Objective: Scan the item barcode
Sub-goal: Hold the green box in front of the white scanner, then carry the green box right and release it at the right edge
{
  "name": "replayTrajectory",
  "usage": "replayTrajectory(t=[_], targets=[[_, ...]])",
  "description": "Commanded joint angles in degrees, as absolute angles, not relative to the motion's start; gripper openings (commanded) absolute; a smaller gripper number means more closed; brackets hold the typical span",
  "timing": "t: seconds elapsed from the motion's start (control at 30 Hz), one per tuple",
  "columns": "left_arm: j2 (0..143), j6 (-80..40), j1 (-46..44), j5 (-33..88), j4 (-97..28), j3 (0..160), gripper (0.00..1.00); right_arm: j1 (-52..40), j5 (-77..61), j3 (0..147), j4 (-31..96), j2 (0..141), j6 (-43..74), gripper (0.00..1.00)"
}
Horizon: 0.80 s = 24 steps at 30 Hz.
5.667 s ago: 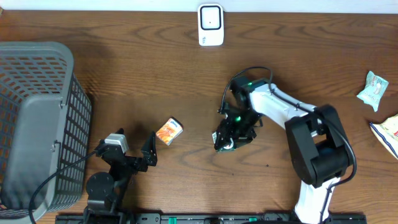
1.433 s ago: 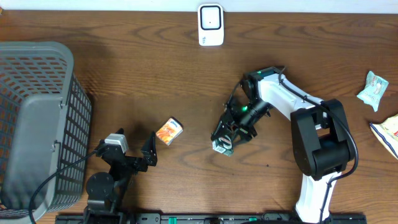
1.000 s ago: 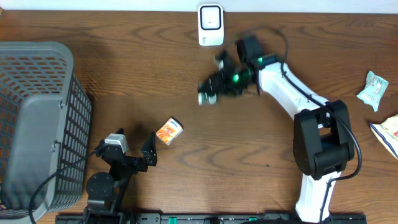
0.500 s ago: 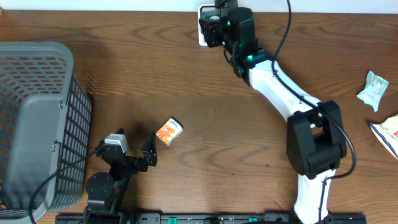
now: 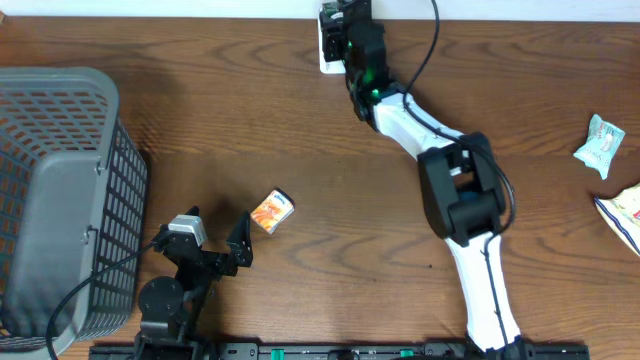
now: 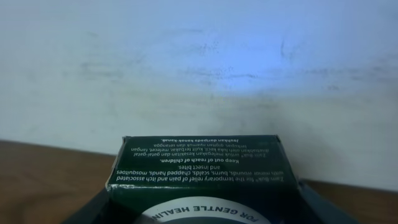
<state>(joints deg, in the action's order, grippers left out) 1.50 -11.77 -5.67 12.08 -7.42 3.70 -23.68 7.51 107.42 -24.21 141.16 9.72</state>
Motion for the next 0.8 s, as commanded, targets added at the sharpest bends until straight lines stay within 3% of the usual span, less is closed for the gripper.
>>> replayTrajectory(t=[0.0, 0.17, 0.27, 0.6, 0.77], targets=[[1.37, -10.79, -5.54, 12.4, -8.93, 2.79, 0.98, -23.46, 10.66, 114.08, -23.07, 144.05, 8.69, 0.31], [1.37, -10.81, -5.54, 12.4, -8.93, 2.79, 0.98, -23.4, 15.14, 116.95, -18.76, 143.76, 7.53, 0.31], [1.37, -10.79, -5.54, 12.4, -8.93, 2.79, 0.98, -22.94, 15.14, 119.24, -9.85, 141.67, 5.08, 0.31], [1.37, -10.81, -5.54, 12.4, -8.93, 2.79, 0.98, -14.61, 19.07, 119.74, 36.82, 126.48, 8.34, 0.32], [1.37, -10.79, -5.54, 12.4, -8.93, 2.79, 0.98, -6.52, 18.13, 119.72, 57.25, 124.16, 10.66, 0.25]])
